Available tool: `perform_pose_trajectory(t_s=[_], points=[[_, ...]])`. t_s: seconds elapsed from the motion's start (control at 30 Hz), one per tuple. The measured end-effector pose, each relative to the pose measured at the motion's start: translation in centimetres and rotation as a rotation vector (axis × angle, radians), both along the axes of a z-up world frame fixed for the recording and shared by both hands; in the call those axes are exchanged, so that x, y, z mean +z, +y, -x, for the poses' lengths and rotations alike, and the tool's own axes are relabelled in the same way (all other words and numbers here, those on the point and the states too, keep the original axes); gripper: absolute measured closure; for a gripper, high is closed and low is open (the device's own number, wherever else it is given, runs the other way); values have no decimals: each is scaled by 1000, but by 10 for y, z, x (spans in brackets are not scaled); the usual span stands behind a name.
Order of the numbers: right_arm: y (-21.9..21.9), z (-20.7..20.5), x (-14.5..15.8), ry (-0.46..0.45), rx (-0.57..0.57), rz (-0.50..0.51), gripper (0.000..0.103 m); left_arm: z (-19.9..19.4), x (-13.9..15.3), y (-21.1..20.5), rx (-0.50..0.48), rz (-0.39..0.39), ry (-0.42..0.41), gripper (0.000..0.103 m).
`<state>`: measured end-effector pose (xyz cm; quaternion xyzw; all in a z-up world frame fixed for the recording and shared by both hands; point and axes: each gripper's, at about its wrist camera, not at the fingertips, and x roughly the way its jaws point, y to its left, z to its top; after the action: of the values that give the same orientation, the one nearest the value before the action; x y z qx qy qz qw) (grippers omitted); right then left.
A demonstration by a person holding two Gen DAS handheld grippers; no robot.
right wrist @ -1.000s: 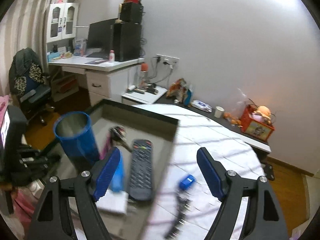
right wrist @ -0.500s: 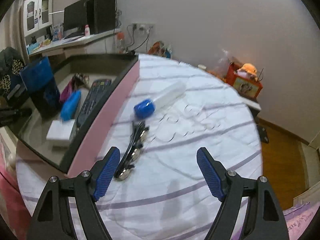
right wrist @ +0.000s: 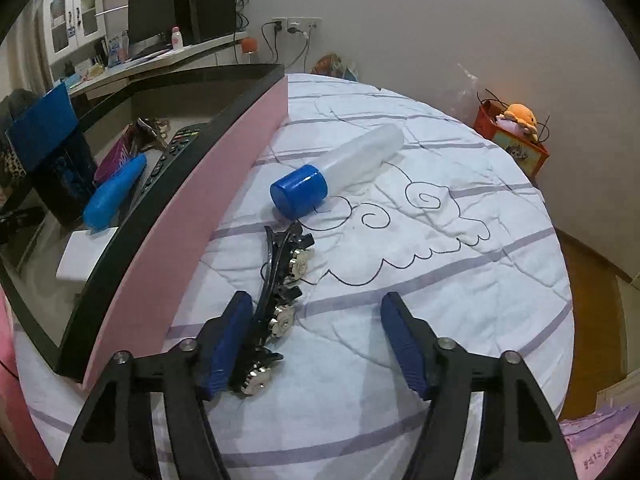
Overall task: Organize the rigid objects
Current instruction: 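Move the right gripper to the black key bundle and grasp it, then carry the black key bundle into the tray and open the right gripper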
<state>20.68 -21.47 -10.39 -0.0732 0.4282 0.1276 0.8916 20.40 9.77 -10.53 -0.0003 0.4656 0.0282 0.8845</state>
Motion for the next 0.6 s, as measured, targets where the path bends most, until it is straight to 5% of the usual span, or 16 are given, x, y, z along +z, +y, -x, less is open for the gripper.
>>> perform_pose_trajectory(t_s=[0.23,0.6], points=[[-5,-1,4,11,14,-15,85,0,0,0,1,0,-1,88],[-14,7,26,-35,-1,-38,85,0,0,0,1,-1,0,88]])
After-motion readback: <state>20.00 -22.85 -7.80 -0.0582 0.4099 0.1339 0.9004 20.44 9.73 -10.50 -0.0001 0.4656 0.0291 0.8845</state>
